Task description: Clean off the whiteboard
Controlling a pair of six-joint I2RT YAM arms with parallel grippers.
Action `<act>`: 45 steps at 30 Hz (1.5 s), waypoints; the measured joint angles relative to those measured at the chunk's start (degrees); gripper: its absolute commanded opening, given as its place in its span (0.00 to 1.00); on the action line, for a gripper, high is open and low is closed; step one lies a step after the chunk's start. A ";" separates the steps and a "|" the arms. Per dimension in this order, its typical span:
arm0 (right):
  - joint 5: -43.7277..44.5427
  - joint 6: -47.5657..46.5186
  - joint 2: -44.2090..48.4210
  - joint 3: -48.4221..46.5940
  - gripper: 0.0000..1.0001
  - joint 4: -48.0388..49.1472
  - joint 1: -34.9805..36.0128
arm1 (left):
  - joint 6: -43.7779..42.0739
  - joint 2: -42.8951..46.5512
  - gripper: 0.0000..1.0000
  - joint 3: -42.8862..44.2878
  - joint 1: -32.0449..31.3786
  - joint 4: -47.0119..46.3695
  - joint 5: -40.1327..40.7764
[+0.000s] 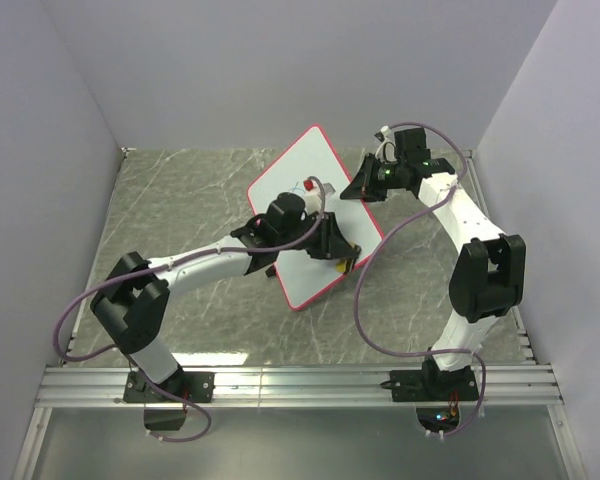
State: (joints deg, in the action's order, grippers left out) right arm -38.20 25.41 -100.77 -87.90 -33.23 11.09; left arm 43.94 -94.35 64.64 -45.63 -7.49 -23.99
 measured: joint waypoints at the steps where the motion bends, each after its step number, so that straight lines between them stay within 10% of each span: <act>1: 0.02 -0.02 0.00 0.00 0.00 0.00 0.00 | -0.13 0.00 0.01 0.04 -0.94 0.02 -0.70; 17: 1.03 0.35 0.55 0.17 0.00 0.02 0.42 | -1.09 -2.51 0.00 -5.38 15.72 6.97 1.07; 45: -1.62 4.37 1.18 5.77 0.00 9.11 -0.85 | 5.99 -3.43 0.00 8.22 1.22 15.23 10.64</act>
State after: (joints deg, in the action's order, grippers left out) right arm -39.81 29.78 -99.59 -82.13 -24.12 10.24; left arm 49.93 -97.78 72.86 -44.40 7.75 -13.34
